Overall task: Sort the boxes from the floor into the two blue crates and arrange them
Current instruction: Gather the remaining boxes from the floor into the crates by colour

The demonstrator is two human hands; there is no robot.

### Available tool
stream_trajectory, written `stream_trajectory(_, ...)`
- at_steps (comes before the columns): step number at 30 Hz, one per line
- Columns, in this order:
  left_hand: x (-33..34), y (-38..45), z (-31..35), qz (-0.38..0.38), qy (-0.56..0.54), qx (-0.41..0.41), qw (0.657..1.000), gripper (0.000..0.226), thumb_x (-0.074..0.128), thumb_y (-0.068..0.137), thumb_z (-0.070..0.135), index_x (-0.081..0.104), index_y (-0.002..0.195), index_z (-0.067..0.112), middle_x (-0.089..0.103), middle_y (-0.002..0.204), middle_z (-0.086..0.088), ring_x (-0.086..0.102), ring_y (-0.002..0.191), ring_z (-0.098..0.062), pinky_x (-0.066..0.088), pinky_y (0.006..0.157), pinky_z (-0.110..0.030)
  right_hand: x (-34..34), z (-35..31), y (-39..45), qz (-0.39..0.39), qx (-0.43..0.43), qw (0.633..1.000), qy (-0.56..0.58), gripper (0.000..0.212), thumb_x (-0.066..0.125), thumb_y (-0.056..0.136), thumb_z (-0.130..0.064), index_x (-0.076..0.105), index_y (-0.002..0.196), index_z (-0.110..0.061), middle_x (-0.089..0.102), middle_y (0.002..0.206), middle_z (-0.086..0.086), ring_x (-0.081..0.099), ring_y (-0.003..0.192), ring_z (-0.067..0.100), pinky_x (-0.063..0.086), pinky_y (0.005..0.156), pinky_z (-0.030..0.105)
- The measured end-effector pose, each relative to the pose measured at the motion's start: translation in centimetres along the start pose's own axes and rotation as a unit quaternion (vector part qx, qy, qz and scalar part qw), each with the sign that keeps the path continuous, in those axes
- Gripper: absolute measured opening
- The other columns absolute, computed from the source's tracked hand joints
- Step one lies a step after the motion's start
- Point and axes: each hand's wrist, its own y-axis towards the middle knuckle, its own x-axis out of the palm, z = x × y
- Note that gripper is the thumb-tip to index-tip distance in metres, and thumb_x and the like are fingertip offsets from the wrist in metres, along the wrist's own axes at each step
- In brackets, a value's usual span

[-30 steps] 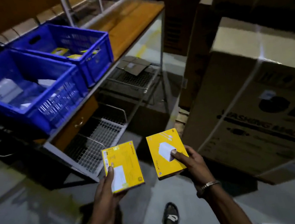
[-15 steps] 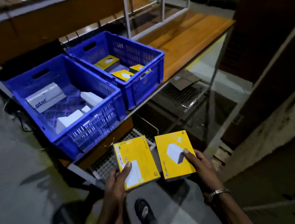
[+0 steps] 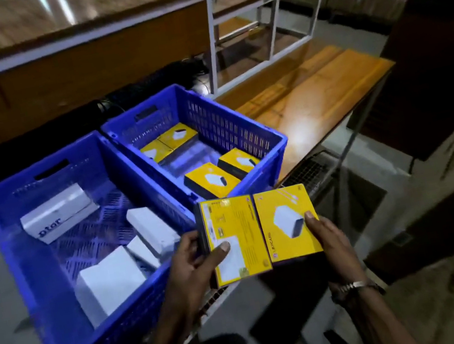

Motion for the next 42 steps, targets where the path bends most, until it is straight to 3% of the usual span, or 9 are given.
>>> stream_trajectory(4,0.6,5.9,1.9,0.075,-0.033,0.009,0.997,0.041,0.084,0.069,0.028,0.068,0.104,0.015,0.079,0.105,-0.002,0.074,0.101,-0.031,0.061,0.085,-0.052,2.1,-3.6,6.1,-0.023,-0.027,0.999,0.006,0.017,0.059,0.101,-0.018,0.074,0.095,-0.017,0.078,0.081,-0.014,0.069,0.072,-0.002,0.054,0.062,0.015)
stream_trajectory(8,1.4,10.9,3.3,0.177,-0.019,0.021,0.984,0.043,0.085,0.063,0.051,0.073,0.096,0.026,0.079,0.101,-0.005,0.073,0.101,-0.036,0.057,0.087,-0.059,4.2,-7.1,13.4,-0.043,-0.060,0.997,-0.028,0.021,0.071,0.094,-0.032,0.078,0.090,-0.012,0.077,0.087,-0.005,0.067,0.079,0.008,0.054,0.073,0.026)
stream_trajectory(12,3.0,14.2,4.2,0.242,0.063,0.046,0.967,0.075,0.084,0.063,0.066,0.058,0.122,0.028,0.070,0.090,-0.012,0.072,0.084,-0.037,0.056,0.074,-0.061,6.5,-9.8,19.3,-0.069,-0.149,0.982,-0.094,0.026,0.075,0.090,-0.038,0.076,0.106,-0.017,0.073,0.083,-0.001,0.061,0.073,0.007,0.051,0.063,0.022)
stream_trajectory(14,4.0,15.4,4.2,0.262,0.179,0.042,0.947,0.076,0.079,0.080,0.061,0.047,0.139,0.026,0.068,0.082,-0.001,0.067,0.072,-0.025,0.052,0.067,-0.044,7.8,-10.8,22.1,-0.109,-0.186,0.963,-0.163,0.026,0.076,0.090,-0.038,0.071,0.114,-0.028,0.073,0.086,0.000,0.064,0.075,0.012,0.051,0.066,0.026)
stream_trajectory(20,7.4,16.0,3.6,0.287,0.622,0.040,0.728,0.038,0.052,0.099,0.055,0.067,0.094,0.021,0.055,0.104,-0.002,0.067,0.095,-0.028,0.053,0.067,-0.038,7.9,-8.5,28.9,-0.128,-0.337,0.764,-0.535,0.030,0.071,0.081,-0.042,0.074,0.100,-0.019,0.064,0.094,0.011,0.061,0.092,0.036,0.050,0.073,0.041)
stream_trajectory(23,7.7,17.3,2.9,0.294,0.615,0.054,0.730,0.026,0.060,0.097,0.047,0.071,0.105,0.024,0.061,0.099,-0.002,0.068,0.095,-0.028,0.055,0.066,-0.039,7.6,-7.6,29.1,-0.105,-0.358,0.769,-0.519,0.029,0.079,0.077,-0.027,0.073,0.104,-0.020,0.063,0.101,0.011,0.054,0.098,0.036,0.050,0.080,0.045)
stream_trajectory(26,6.9,18.3,1.4,0.253,0.688,0.050,0.678,0.028,0.071,0.086,0.042,0.073,0.108,0.026,0.064,0.099,-0.003,0.063,0.096,-0.031,0.055,0.068,-0.041,7.4,-6.5,28.2,-0.097,-0.370,0.799,-0.464,0.017,0.078,0.080,-0.025,0.074,0.096,-0.024,0.065,0.095,0.005,0.056,0.096,0.033,0.047,0.083,0.042)
stream_trajectory(34,8.9,16.5,2.2,0.209,0.480,0.178,0.833,0.012,0.073,0.093,0.036,0.074,0.105,0.035,0.055,0.093,0.014,0.062,0.071,-0.011,0.052,0.060,-0.031,5.0,-6.0,24.0,-0.014,-0.393,0.851,-0.349,0.009,0.074,0.089,-0.029,0.072,0.094,-0.022,0.067,0.094,-0.002,0.060,0.091,0.025,0.048,0.083,0.040)
stream_trajectory(42,10.1,12.0,-1.2,-0.050,0.400,0.294,0.867,0.011,0.071,0.097,0.026,0.074,0.107,0.030,0.062,0.103,0.018,0.061,0.084,0.003,0.049,0.076,-0.017,1.7,-1.2,15.2,0.066,-0.315,0.864,-0.388,0.021,0.078,0.088,-0.037,0.072,0.102,-0.023,0.068,0.101,-0.006,0.062,0.096,0.018,0.050,0.088,0.036)
